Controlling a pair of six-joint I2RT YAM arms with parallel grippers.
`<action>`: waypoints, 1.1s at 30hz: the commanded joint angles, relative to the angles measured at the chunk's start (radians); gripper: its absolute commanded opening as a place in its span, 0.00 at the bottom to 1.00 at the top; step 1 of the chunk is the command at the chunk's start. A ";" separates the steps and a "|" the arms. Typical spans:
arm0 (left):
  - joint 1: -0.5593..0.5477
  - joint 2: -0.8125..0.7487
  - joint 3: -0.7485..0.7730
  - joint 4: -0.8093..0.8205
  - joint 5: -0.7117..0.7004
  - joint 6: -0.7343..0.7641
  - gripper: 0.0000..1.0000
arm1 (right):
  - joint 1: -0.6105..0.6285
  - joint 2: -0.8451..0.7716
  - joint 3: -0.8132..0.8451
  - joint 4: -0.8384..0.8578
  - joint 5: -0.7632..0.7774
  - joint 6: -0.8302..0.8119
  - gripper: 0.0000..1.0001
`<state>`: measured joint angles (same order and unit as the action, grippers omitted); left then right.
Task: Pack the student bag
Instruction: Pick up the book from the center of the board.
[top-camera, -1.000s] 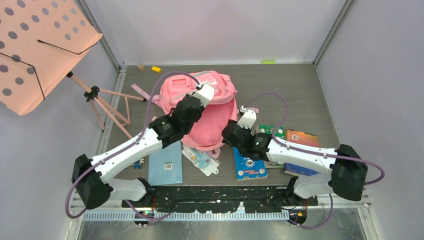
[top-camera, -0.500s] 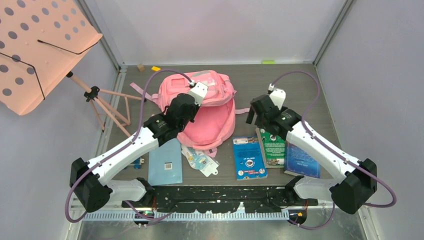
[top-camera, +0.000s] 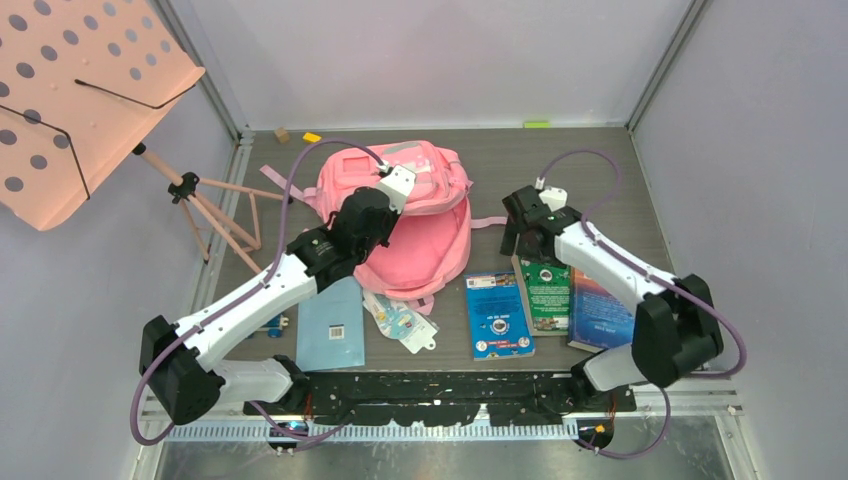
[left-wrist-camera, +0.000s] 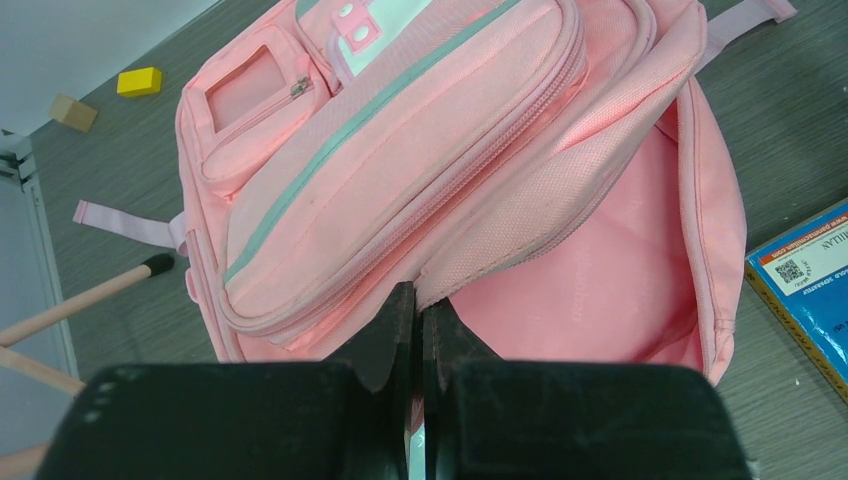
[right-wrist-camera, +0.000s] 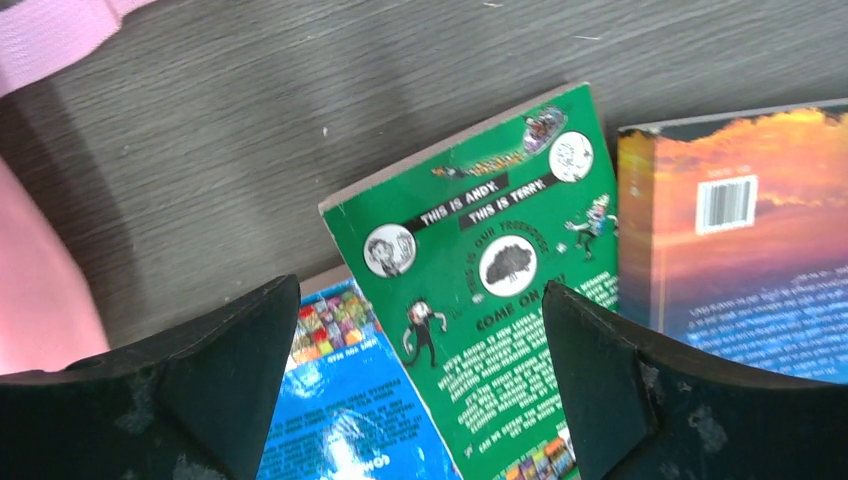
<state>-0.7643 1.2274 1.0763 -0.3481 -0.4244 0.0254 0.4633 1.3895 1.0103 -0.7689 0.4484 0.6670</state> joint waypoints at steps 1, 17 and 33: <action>0.008 -0.022 0.021 0.051 -0.021 -0.020 0.00 | 0.003 0.127 0.049 0.090 0.031 -0.017 0.98; 0.009 -0.029 0.019 0.055 -0.025 -0.019 0.00 | 0.112 0.349 0.125 -0.004 0.241 -0.013 0.97; 0.009 -0.036 0.016 0.057 -0.024 -0.019 0.00 | 0.118 0.381 0.086 0.000 0.279 -0.002 0.67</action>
<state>-0.7643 1.2274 1.0763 -0.3489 -0.4232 0.0250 0.5751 1.7741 1.1122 -0.7712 0.6678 0.6514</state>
